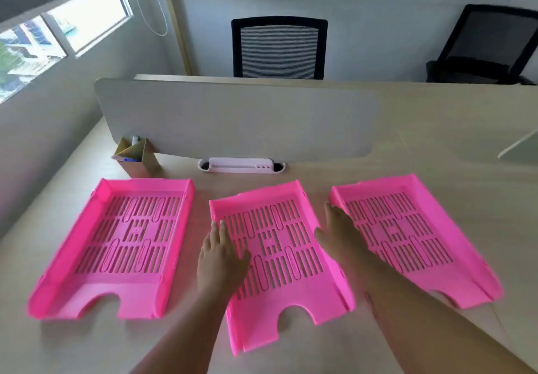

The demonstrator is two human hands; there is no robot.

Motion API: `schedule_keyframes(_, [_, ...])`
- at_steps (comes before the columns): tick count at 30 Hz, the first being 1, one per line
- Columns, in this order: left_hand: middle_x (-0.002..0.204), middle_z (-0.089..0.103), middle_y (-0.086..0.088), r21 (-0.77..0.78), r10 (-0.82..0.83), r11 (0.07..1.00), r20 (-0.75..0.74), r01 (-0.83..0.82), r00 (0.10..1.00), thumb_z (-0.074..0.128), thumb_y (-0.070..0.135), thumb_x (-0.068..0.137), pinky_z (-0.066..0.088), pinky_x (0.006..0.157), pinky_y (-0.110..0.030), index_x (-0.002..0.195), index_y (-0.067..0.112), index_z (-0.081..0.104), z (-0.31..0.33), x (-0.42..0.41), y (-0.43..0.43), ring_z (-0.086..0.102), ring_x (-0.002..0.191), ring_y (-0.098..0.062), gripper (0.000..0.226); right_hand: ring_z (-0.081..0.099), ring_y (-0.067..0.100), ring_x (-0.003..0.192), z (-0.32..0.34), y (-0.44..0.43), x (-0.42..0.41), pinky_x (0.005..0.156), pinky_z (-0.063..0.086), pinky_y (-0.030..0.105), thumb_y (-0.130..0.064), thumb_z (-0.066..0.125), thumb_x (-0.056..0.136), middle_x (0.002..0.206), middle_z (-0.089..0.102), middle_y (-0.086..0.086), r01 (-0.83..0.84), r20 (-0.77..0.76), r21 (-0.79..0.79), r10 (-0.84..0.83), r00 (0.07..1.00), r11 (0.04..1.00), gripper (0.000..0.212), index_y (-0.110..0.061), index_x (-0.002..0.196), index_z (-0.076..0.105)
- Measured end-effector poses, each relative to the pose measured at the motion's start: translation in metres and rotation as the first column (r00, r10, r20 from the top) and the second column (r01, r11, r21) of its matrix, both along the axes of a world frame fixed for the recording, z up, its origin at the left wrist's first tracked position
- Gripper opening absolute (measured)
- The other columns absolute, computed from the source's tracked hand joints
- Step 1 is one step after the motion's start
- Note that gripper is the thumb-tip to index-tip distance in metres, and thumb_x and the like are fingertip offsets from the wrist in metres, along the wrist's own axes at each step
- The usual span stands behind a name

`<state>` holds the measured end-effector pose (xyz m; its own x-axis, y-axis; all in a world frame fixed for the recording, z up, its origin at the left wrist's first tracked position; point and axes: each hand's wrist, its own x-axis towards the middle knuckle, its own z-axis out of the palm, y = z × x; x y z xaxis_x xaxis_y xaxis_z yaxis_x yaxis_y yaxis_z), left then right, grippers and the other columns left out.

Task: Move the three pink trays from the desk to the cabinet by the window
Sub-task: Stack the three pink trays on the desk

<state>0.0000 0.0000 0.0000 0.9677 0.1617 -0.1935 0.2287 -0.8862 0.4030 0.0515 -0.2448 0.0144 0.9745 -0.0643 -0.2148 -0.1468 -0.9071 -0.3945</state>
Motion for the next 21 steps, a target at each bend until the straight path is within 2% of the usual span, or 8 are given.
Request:
schedule_keyframes(3, [0.160, 0.030, -0.015, -0.092, 0.148, 0.984, -0.068, -0.153, 0.987, 0.056, 0.029, 0.091, 0.041, 0.111, -0.050, 0.155, 0.008, 0.017, -0.020, -0.009, -0.004, 0.039, 0.142, -0.034, 0.078, 0.043, 0.032, 0.138, -0.020, -0.003, -0.003, 0.110, 0.043, 0.046, -0.020, 0.053, 0.096, 0.160, 0.027, 0.016, 0.033, -0.112, 0.102, -0.021, 0.993, 0.994, 0.071, -0.010, 0.156, 0.015])
schedule_keyframes(5, [0.125, 0.062, -0.011, -0.175, 0.259, 0.945, -0.120, -0.277, 0.959, 0.052, 0.015, 0.089, 0.061, 0.079, -0.051, 0.142, 0.015, 0.034, -0.033, -0.013, -0.003, 0.069, 0.100, -0.029, 0.056, 0.063, 0.029, 0.116, -0.033, -0.004, -0.005, 0.084, 0.058, 0.037, -0.012, 0.050, 0.097, 0.155, 0.036, 0.018, 0.079, -0.192, 0.130, -0.053, 0.980, 0.988, 0.068, -0.010, 0.156, 0.016])
schedule_keyframes(7, [0.095, 0.068, -0.005, -0.285, 0.380, 0.866, -0.162, -0.412, 0.911, 0.041, 0.009, 0.095, 0.059, 0.058, -0.039, 0.123, 0.018, 0.047, -0.035, -0.012, -0.005, 0.068, 0.070, -0.018, 0.030, 0.066, 0.016, 0.073, -0.038, -0.002, -0.006, 0.051, 0.049, 0.024, -0.004, 0.046, 0.098, 0.136, 0.056, 0.019, 0.124, -0.228, 0.126, -0.093, 0.969, 0.984, 0.061, -0.009, 0.154, 0.022])
schedule_keyframes(9, [0.084, 0.065, -0.001, -0.311, 0.436, 0.822, -0.194, -0.476, 0.879, 0.033, 0.002, 0.097, 0.048, 0.048, -0.026, 0.112, 0.015, 0.054, -0.029, -0.007, -0.004, 0.063, 0.063, -0.011, 0.028, 0.053, 0.012, 0.055, -0.042, -0.002, -0.007, 0.041, 0.037, 0.022, 0.000, 0.043, 0.097, 0.110, 0.067, 0.016, 0.152, -0.228, 0.107, -0.125, 0.966, 0.983, 0.053, -0.006, 0.149, 0.032])
schedule_keyframes(11, [0.080, 0.062, 0.003, -0.301, 0.416, 0.835, -0.204, -0.461, 0.886, 0.032, -0.004, 0.093, 0.045, 0.047, -0.024, 0.114, 0.013, 0.056, -0.026, 0.001, 0.002, 0.063, 0.064, -0.012, 0.036, 0.048, 0.011, 0.051, -0.045, 0.001, -0.006, 0.039, 0.032, 0.021, 0.000, 0.042, 0.097, 0.108, 0.068, 0.017, 0.166, -0.221, 0.108, -0.139, 0.965, 0.980, 0.048, -0.005, 0.145, 0.036])
schedule_keyframes(14, [0.097, 0.069, -0.008, -0.249, 0.386, 0.876, -0.148, -0.412, 0.911, 0.034, -0.006, 0.089, 0.056, 0.062, -0.033, 0.120, 0.011, 0.058, -0.024, 0.016, 0.014, 0.066, 0.074, -0.024, 0.042, 0.044, 0.009, 0.048, -0.052, 0.008, -0.004, 0.039, 0.034, 0.022, -0.003, 0.042, 0.097, 0.097, 0.065, 0.012, 0.207, -0.199, 0.136, -0.178, 0.964, 0.969, 0.046, -0.005, 0.143, 0.039])
schedule_keyframes(17, [0.104, 0.071, -0.010, -0.250, 0.339, 0.899, -0.125, -0.361, 0.932, 0.035, -0.004, 0.092, 0.058, 0.061, -0.035, 0.124, 0.012, 0.058, -0.026, 0.032, 0.029, 0.067, 0.074, -0.022, 0.042, 0.045, 0.009, 0.047, -0.055, 0.018, -0.006, 0.038, 0.033, 0.020, -0.006, 0.044, 0.098, 0.092, 0.063, 0.010, 0.247, -0.191, 0.143, -0.218, 0.957, 0.959, 0.040, -0.003, 0.138, 0.043])
schedule_keyframes(21, [0.114, 0.070, -0.013, -0.262, 0.289, 0.912, -0.135, -0.315, 0.948, 0.033, 0.000, 0.097, 0.062, 0.059, -0.037, 0.138, 0.015, 0.051, -0.029, 0.046, 0.044, 0.069, 0.073, -0.018, 0.048, 0.057, 0.018, 0.060, -0.056, 0.029, -0.013, 0.042, 0.037, 0.022, -0.008, 0.045, 0.098, 0.106, 0.067, 0.016, 0.269, -0.198, 0.163, -0.235, 0.952, 0.949, 0.037, -0.002, 0.134, 0.044])
